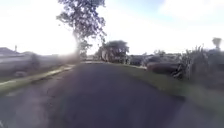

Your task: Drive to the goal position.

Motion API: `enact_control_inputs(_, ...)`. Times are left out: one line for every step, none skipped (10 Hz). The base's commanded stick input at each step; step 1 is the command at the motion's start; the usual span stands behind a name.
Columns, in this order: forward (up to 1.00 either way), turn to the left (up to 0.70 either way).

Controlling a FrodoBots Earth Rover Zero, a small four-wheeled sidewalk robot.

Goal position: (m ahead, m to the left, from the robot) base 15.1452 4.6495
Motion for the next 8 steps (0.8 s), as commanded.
enact_control_inputs(1.00,0.00)
enact_control_inputs(1.00,0.00)
enact_control_inputs(1.00,0.00)
enact_control_inputs(1.00,0.00)
enact_control_inputs(1.00,0.00)
enact_control_inputs(1.00,0.00)
enact_control_inputs(1.00,0.00)
enact_control_inputs(1.00,0.00)
